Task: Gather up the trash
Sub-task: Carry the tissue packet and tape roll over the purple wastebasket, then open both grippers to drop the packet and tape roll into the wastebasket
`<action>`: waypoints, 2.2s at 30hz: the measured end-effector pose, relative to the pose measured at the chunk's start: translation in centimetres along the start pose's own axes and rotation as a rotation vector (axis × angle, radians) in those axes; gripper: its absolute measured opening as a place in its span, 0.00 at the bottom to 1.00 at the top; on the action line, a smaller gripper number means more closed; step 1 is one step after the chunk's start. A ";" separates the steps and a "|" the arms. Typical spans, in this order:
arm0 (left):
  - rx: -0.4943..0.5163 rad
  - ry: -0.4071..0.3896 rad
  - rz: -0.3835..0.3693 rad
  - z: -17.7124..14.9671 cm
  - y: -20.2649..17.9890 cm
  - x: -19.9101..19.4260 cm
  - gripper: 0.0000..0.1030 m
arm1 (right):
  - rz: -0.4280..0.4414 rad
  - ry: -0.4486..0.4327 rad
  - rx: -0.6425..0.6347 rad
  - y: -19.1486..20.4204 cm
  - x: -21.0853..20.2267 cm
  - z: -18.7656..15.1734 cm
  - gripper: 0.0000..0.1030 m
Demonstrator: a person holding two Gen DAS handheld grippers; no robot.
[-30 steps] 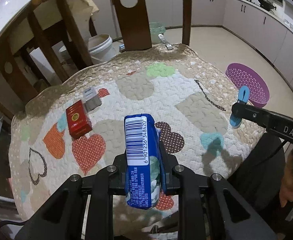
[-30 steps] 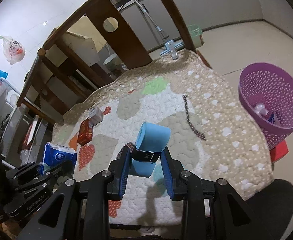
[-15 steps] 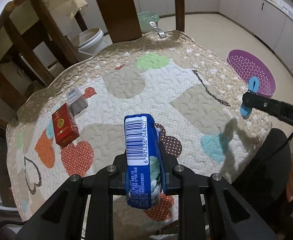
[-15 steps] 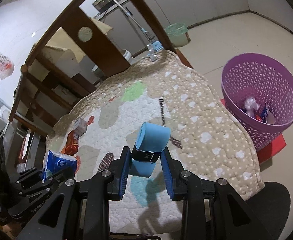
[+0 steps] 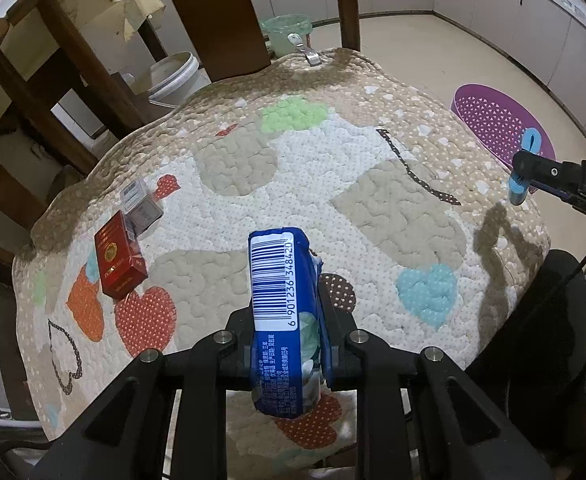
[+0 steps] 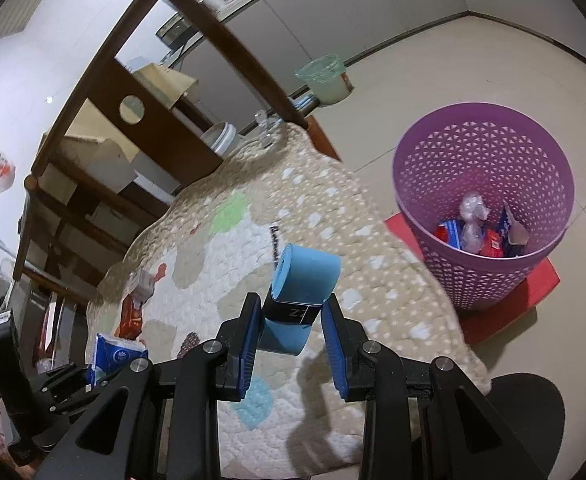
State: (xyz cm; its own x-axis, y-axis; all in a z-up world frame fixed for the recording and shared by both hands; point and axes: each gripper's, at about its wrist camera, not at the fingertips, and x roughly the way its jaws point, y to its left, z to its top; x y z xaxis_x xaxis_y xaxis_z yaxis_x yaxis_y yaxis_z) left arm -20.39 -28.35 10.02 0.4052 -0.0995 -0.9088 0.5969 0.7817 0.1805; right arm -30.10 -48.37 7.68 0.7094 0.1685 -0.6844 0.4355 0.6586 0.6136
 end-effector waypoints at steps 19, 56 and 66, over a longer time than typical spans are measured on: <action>0.130 -0.040 -0.059 7.0 -6.4 1.0 0.21 | -0.097 -0.161 0.147 -9.6 -0.9 4.1 0.32; 0.159 -0.072 -0.404 19.8 -19.8 6.9 0.63 | -0.162 -0.203 0.313 -17.6 1.6 7.2 0.36; 0.146 -0.139 -0.310 13.3 -15.1 1.5 0.64 | -0.217 -0.223 0.214 -15.5 1.5 7.1 0.36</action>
State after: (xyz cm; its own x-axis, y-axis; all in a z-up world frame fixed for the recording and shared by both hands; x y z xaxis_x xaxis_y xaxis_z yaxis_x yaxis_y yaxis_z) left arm -19.57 -48.48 10.91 0.2741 -0.4080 -0.8709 0.7943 0.6066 -0.0342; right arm -31.83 -63.55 -0.01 0.6804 -0.1374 -0.7199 0.6786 0.4890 0.5481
